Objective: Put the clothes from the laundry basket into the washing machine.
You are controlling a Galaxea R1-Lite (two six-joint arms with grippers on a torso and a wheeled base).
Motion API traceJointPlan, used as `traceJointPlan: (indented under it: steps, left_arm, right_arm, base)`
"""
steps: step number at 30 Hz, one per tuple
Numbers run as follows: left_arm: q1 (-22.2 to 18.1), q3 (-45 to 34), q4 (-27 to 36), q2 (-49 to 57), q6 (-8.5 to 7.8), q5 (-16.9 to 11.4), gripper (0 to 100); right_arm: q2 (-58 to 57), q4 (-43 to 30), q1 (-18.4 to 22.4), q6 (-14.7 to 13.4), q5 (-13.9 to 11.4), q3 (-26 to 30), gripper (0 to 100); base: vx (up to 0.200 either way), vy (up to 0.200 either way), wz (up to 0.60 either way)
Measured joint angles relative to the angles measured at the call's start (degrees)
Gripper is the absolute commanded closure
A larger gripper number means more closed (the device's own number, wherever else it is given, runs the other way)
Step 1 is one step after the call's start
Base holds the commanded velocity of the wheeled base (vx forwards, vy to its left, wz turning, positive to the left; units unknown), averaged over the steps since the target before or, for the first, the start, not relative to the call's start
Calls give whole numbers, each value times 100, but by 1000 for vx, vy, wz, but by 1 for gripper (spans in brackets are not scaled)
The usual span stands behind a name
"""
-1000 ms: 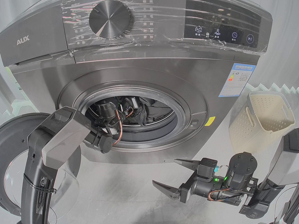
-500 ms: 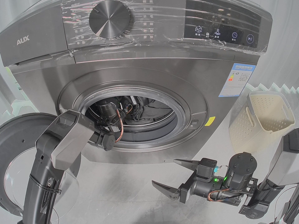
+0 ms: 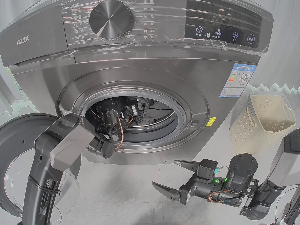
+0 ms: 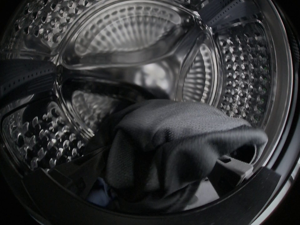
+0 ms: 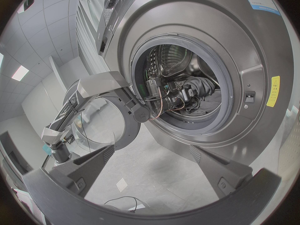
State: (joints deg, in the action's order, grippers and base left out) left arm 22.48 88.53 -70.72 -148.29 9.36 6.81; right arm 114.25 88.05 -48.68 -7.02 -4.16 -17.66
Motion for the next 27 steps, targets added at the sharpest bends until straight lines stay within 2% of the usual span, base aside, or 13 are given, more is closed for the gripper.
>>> traceJointPlan:
  steps: [8, 18, 27]
  left_arm:
    - [130, -1298, 49, 608, -52, -236, 0]
    - [304, -2341, 33, 1204, -340, -474, 0]
    - [596, -3321, -241, 1626, -393, -567, 0]
  right_arm:
    - [0, 0, -2, -1, 4, 0, 0]
    - [0, -2, -9, -6, 6, -2, 0]
    - [-11, 0, 0, -6, 6, 2, 0]
  base:
    - [0, 0, 0]
    - [0, 0, 0]
    - [0, 0, 0]
